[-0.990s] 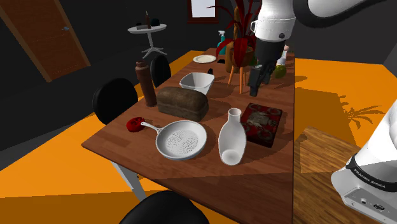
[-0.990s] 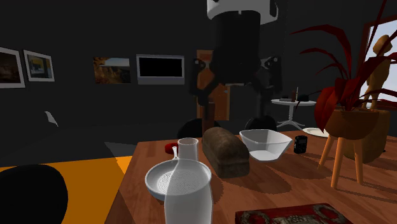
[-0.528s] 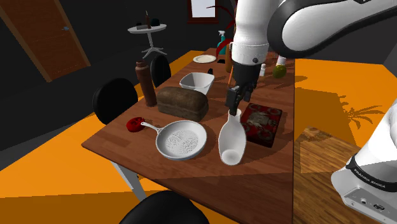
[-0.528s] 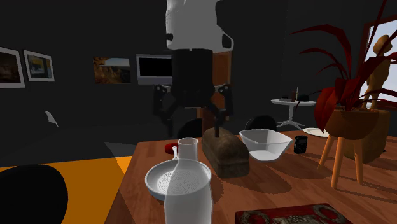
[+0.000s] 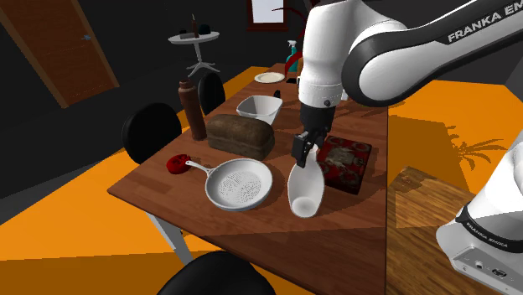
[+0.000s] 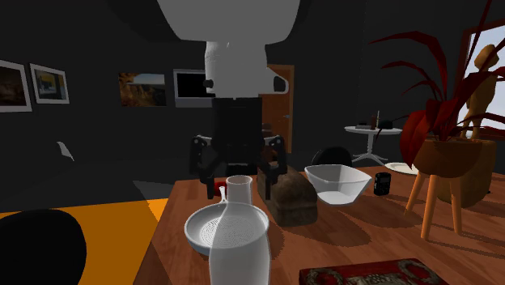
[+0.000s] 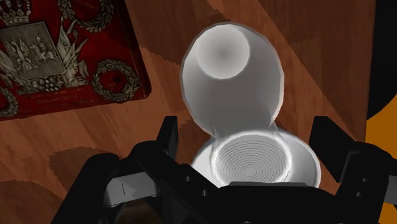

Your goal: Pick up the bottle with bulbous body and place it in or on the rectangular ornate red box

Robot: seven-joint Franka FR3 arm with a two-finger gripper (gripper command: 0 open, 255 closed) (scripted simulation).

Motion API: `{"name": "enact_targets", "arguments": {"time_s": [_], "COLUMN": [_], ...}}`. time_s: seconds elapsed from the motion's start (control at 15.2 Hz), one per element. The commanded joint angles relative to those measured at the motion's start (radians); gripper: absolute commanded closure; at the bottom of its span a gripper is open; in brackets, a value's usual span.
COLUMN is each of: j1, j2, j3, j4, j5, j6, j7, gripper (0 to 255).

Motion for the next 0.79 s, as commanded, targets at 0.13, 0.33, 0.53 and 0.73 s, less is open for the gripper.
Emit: {"name": "enact_targets", "arguments": {"time_s": [0.13,0.33,0.53,0.73], "j1": [-0.001,-0.001,-0.001,-0.001], "j2": [0.004,0.004,0.004,0.004], "j3": [0.001,0.001,0.001,0.001], "j4": [-0.007,-0.007,-0.006,-0.006], "j5": [-0.001,-0.001,-0.001,-0.001], "j6": [0.011,0.011,0.011,0.011], "j7": [0.001,0.001,0.0,0.0], "gripper": [0,0,255,255]}}
